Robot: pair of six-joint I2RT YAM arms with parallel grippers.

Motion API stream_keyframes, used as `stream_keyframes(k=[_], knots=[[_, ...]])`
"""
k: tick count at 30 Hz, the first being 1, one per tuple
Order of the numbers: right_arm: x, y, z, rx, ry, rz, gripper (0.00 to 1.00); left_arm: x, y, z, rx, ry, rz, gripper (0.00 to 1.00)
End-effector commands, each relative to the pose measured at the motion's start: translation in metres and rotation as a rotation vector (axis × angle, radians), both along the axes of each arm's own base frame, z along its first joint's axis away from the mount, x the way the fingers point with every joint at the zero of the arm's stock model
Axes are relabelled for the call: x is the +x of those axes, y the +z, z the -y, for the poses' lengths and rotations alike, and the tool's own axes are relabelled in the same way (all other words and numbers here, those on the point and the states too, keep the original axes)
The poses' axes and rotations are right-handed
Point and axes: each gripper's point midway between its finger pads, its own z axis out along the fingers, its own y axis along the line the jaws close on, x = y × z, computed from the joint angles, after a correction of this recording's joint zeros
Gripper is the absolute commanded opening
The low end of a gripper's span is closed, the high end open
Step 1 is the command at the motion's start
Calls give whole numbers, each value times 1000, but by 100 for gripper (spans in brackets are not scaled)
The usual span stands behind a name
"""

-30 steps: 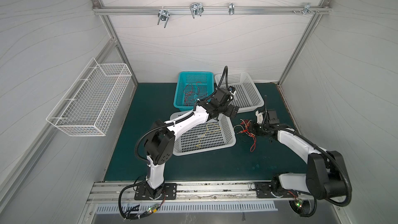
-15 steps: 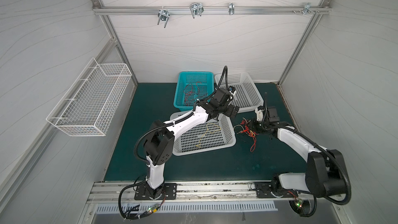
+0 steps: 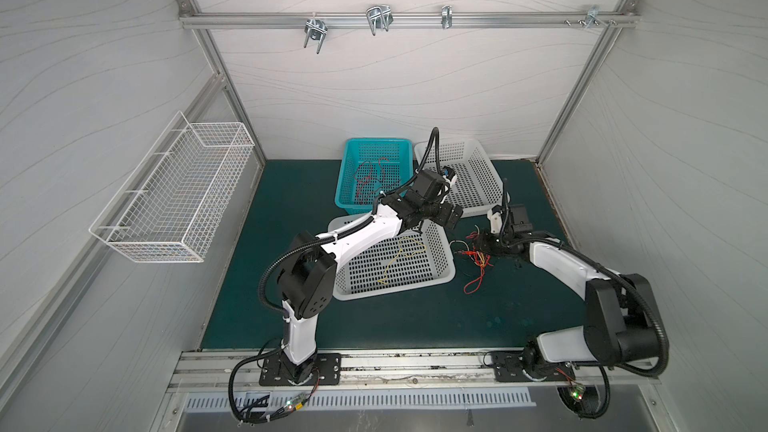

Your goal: Untangle the cables

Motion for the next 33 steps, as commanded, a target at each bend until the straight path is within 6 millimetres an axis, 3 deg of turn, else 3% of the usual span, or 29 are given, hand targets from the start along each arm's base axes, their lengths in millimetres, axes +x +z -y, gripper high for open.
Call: stream_keyframes(k=[1, 11, 14, 24, 33], knots=[[10, 43, -6, 36, 11, 113, 0, -4, 18, 12, -76, -43, 13, 99], [12, 127, 2, 127, -83, 360, 0, -20, 26, 29, -114, -98, 9, 99], [11, 143, 2, 165, -103, 409, 0, -30, 28, 41, -123, -136, 14, 99], [9, 148, -4, 216, -88, 402, 0, -56, 41, 74, -226, -245, -6, 99], [2, 171, -6, 295, -105, 463, 0, -59, 23, 88, -232, -233, -48, 98]])
